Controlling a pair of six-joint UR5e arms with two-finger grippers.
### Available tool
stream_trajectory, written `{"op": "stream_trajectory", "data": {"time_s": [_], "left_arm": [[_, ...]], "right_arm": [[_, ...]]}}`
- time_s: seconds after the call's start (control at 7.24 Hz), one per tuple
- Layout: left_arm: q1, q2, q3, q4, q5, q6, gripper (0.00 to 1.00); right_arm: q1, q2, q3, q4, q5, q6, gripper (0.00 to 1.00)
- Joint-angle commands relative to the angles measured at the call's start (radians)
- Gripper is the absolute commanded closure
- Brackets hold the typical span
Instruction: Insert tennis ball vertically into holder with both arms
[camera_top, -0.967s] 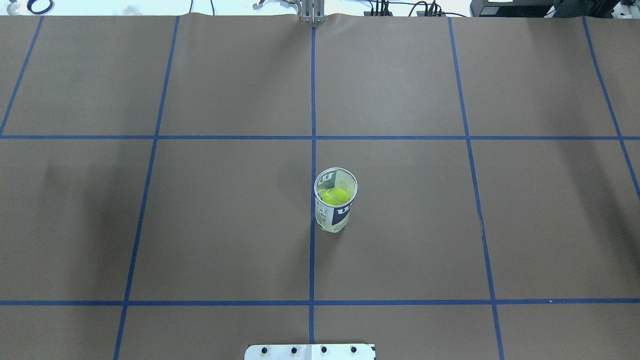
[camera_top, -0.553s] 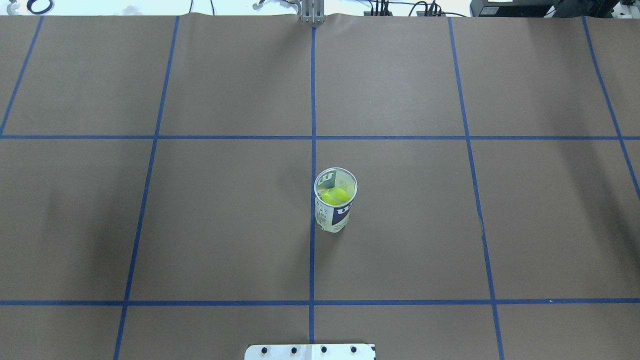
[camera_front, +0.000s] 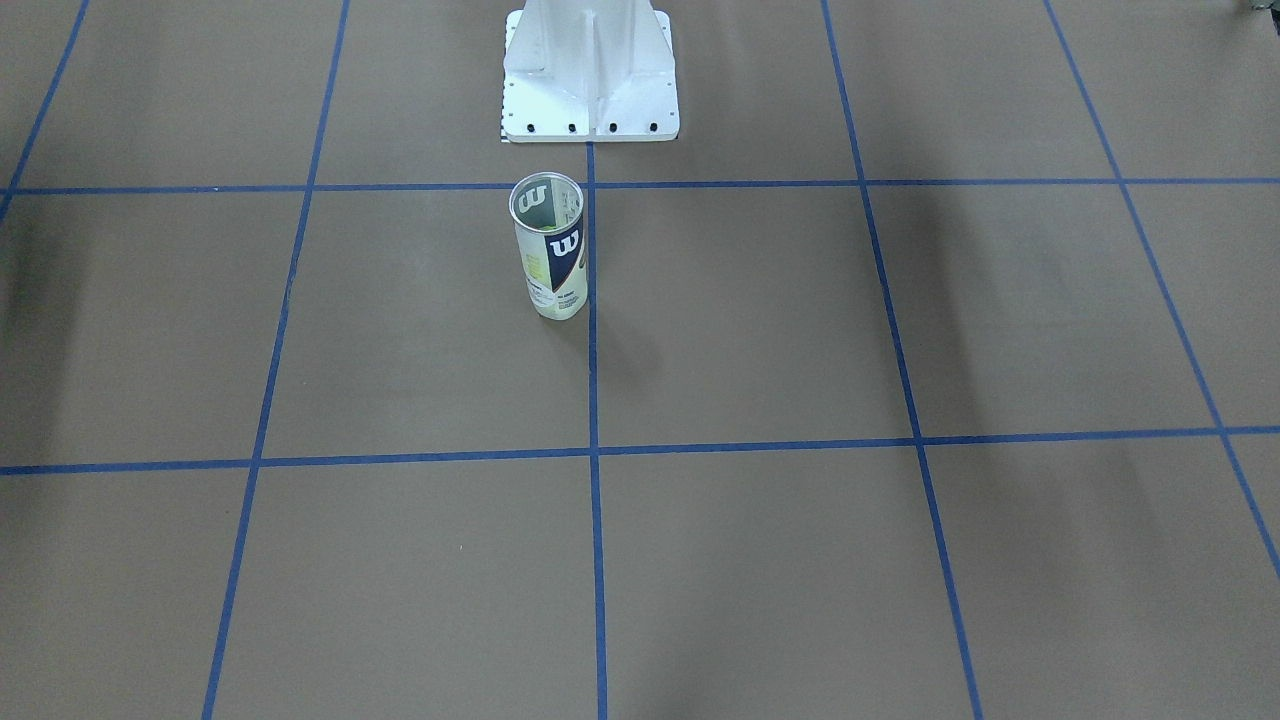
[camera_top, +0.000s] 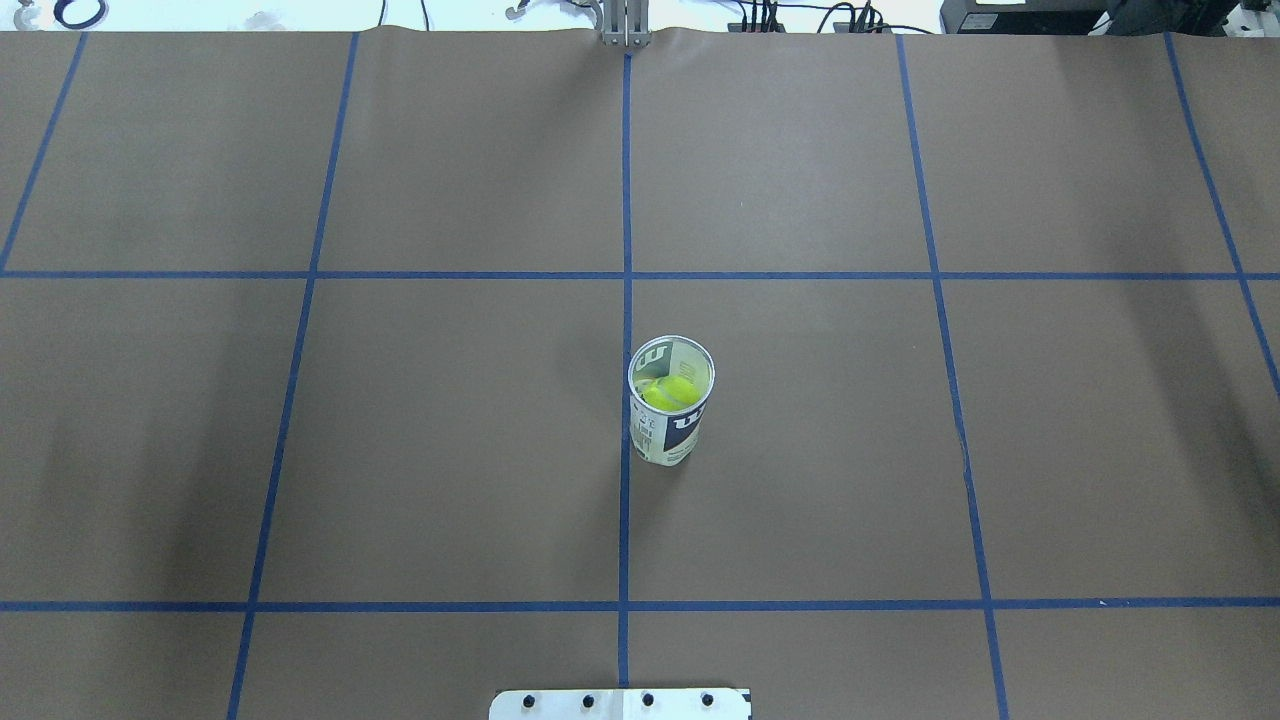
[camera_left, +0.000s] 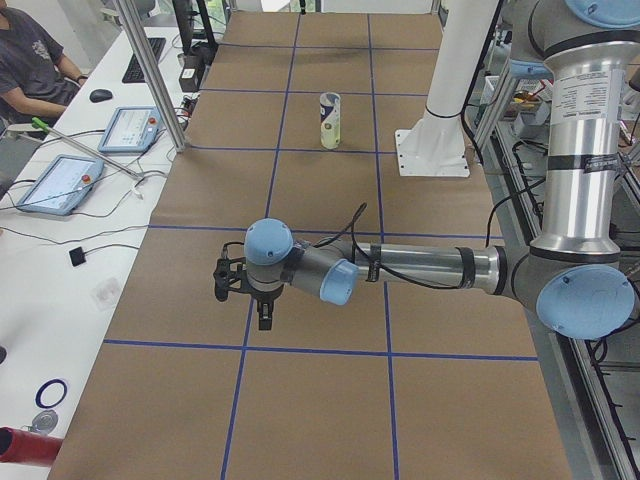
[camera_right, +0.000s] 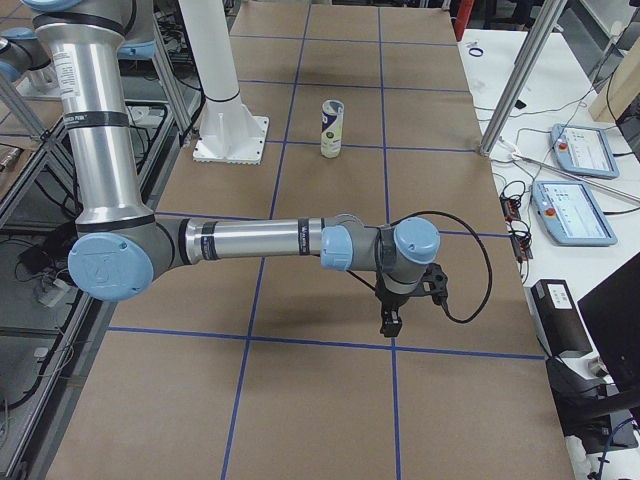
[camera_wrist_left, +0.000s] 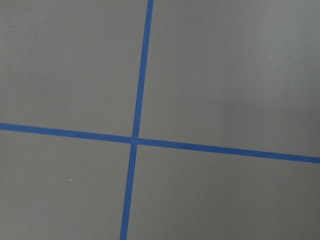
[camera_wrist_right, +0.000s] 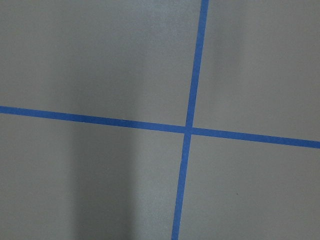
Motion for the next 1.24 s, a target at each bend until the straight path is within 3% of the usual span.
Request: {"op": "stream_trajectory", "data": {"time_s": [0.0,0.14,0.28,0.41,1.11], "left_arm": [[0.017,-0.014,-0.014,0.189,0.002,0.093,0.0],[0.018,-0.024,-0.014,0.211,0.049,0.105,0.0],[0.002,-0.027,-0.007,0.231,0.162,0.236,0.0],[-0.012,-0.05,-0.007,0.304,0.186,0.304,0.0],[-0.04,-0.059,0.034,0.316,0.16,0.311,0.0]], "right_arm": [[0.0,0.003,0.007,0.002,-0.003,-0.008,0.01],[-0.004,0.01,0.007,0.002,-0.03,-0.008,0.01],[-0.004,0.012,0.007,0.003,-0.065,-0.01,0.01],[-0.004,0.012,0.008,0.002,-0.066,-0.02,0.01],[-0.004,0.004,-0.007,-0.003,-0.038,-0.033,0.01]]}}
